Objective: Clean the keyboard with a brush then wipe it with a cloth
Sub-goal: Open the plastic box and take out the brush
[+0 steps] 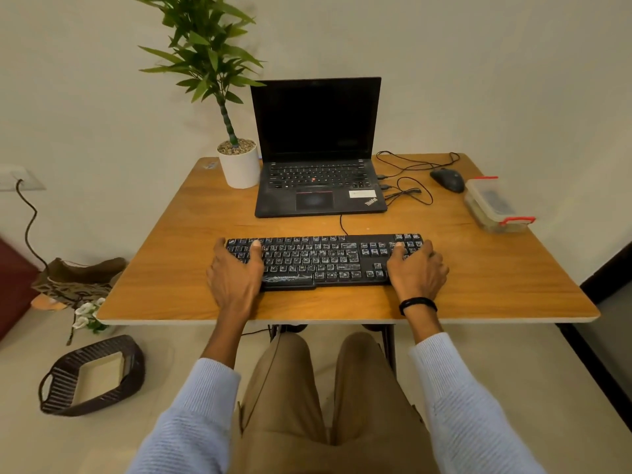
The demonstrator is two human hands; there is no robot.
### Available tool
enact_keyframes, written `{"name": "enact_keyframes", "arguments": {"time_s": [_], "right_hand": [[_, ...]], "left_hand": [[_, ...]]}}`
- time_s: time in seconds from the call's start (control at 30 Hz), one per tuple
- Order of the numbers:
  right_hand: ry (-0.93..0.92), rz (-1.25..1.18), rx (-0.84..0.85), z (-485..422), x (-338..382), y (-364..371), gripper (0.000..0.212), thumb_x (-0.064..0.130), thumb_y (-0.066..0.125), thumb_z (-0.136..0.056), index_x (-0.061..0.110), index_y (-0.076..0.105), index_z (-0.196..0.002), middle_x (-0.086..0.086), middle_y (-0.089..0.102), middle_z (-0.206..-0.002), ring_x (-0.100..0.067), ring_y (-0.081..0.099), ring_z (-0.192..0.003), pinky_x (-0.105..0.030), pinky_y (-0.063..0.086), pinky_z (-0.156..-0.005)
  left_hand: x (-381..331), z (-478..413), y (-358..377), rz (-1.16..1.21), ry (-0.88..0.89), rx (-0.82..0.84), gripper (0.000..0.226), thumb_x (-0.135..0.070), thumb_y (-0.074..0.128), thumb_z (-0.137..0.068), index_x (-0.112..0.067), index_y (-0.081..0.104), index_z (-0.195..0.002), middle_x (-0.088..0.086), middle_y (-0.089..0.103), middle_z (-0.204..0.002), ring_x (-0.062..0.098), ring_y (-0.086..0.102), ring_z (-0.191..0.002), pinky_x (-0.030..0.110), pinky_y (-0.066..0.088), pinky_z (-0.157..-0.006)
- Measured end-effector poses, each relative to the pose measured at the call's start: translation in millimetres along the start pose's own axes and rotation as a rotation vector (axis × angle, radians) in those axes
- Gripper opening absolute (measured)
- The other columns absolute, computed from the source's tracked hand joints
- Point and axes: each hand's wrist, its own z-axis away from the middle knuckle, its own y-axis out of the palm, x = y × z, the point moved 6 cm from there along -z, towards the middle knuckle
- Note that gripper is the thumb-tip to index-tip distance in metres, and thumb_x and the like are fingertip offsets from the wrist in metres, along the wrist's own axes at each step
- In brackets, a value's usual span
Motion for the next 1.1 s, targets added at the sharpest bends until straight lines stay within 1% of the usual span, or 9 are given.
{"name": "enact_keyframes", "arguments": {"time_s": [0.23, 0.33, 0.47, 0.6, 0.77, 0.87, 0.93, 1.03, 1.1], "right_hand": [[-0.002, 0.012, 0.015, 0.6, -1.7, -0.2, 0.068, 0.049, 0.051, -0.093, 0.006, 0.038, -0.143, -0.022, 0.049, -0.138, -0.040, 0.043, -0.126, -0.050, 0.035, -0.104], [0.000, -0.010, 0.023, -3.9, -4.6, -2.1, 0.066, 0.048, 0.052, -0.093, 0.008, 0.038, -0.143, -0.021, 0.050, -0.137, -0.039, 0.044, -0.126, -0.050, 0.036, -0.104], [0.060, -0.119, -0.004, -27.1, -19.5, -16.5, 0.063, 0.045, 0.054, -0.093, 0.008, 0.042, -0.142, -0.020, 0.054, -0.132, -0.037, 0.047, -0.124, -0.047, 0.040, -0.101], [0.230, -0.331, -0.077, -76.3, -52.7, -42.1, 0.058, 0.040, 0.059, -0.092, 0.007, 0.047, -0.138, -0.018, 0.056, -0.132, -0.035, 0.051, -0.122, -0.040, 0.042, -0.099], [0.439, -0.612, -0.192, -145.7, -102.0, -64.9, 0.068, 0.052, 0.065, -0.083, 0.006, 0.047, -0.129, -0.013, 0.061, -0.123, -0.033, 0.060, -0.110, -0.034, 0.049, -0.086], [0.545, -0.698, -0.163, -180.8, -118.7, -62.0, 0.081, 0.074, 0.055, -0.072, 0.009, 0.043, -0.119, -0.010, 0.062, -0.111, -0.032, 0.063, -0.096, -0.044, 0.056, -0.081], [0.571, -0.726, -0.134, -203.4, -130.9, -50.0, 0.085, 0.077, 0.053, -0.064, 0.012, 0.041, -0.117, -0.009, 0.063, -0.104, -0.031, 0.064, -0.090, -0.048, 0.059, -0.075], [0.565, -0.714, -0.120, -224.3, -139.4, -43.6, 0.057, 0.055, 0.059, -0.069, 0.012, 0.053, -0.107, -0.007, 0.070, -0.092, -0.025, 0.069, -0.073, -0.042, 0.061, -0.065], [0.558, -0.690, -0.125, -226.6, -141.3, -42.8, 0.045, 0.047, 0.058, -0.067, 0.014, 0.057, -0.098, -0.004, 0.072, -0.085, -0.024, 0.070, -0.068, -0.040, 0.061, -0.065]], "left_hand": [[2.0, -0.3, 0.1, -0.028, -0.001, -0.021, 0.081, -0.061, 0.051, -0.095, -0.005, 0.035, -0.151, 0.023, 0.059, -0.137, 0.042, 0.053, -0.126, 0.055, 0.040, -0.109], [-6.7, 4.8, 3.1, -0.111, -0.004, -0.062, 0.075, -0.055, 0.051, -0.096, -0.004, 0.037, -0.150, 0.026, 0.052, -0.144, 0.044, 0.047, -0.131, 0.056, 0.035, -0.111], [-50.8, 23.3, 22.0, -0.053, 0.147, -0.100, 0.059, -0.042, 0.057, -0.098, -0.007, 0.045, -0.144, 0.022, 0.052, -0.141, 0.038, 0.044, -0.131, 0.052, 0.035, -0.108], [-119.2, 39.4, 77.3, 0.084, 0.330, 0.082, 0.050, -0.037, 0.057, -0.100, -0.009, 0.049, -0.140, 0.012, 0.058, -0.133, 0.026, 0.052, -0.124, 0.042, 0.043, -0.102], [-210.7, 60.0, 156.3, 0.132, 0.451, 0.328, 0.048, -0.032, 0.061, -0.098, -0.012, 0.050, -0.140, 0.003, 0.062, -0.125, 0.019, 0.058, -0.116, 0.041, 0.050, -0.101], [-253.4, 73.6, 196.3, 0.150, 0.473, 0.432, 0.050, -0.032, 0.061, -0.098, -0.013, 0.048, -0.142, 0.002, 0.063, -0.124, 0.018, 0.060, -0.113, 0.038, 0.052, -0.096], [-273.8, 80.3, 219.0, 0.148, 0.478, 0.482, 0.049, -0.032, 0.061, -0.097, -0.014, 0.049, -0.141, 0.003, 0.063, -0.123, 0.020, 0.061, -0.112, 0.036, 0.051, -0.091], [-298.6, 89.1, 248.3, 0.134, 0.498, 0.540, 0.045, -0.028, 0.063, -0.095, -0.013, 0.052, -0.137, 0.005, 0.065, -0.122, 0.022, 0.061, -0.113, 0.035, 0.048, -0.091], [-308.6, 92.9, 261.7, 0.137, 0.496, 0.572, 0.046, -0.028, 0.063, -0.096, -0.012, 0.052, -0.138, 0.007, 0.065, -0.124, 0.022, 0.061, -0.114, 0.034, 0.047, -0.090]]}}
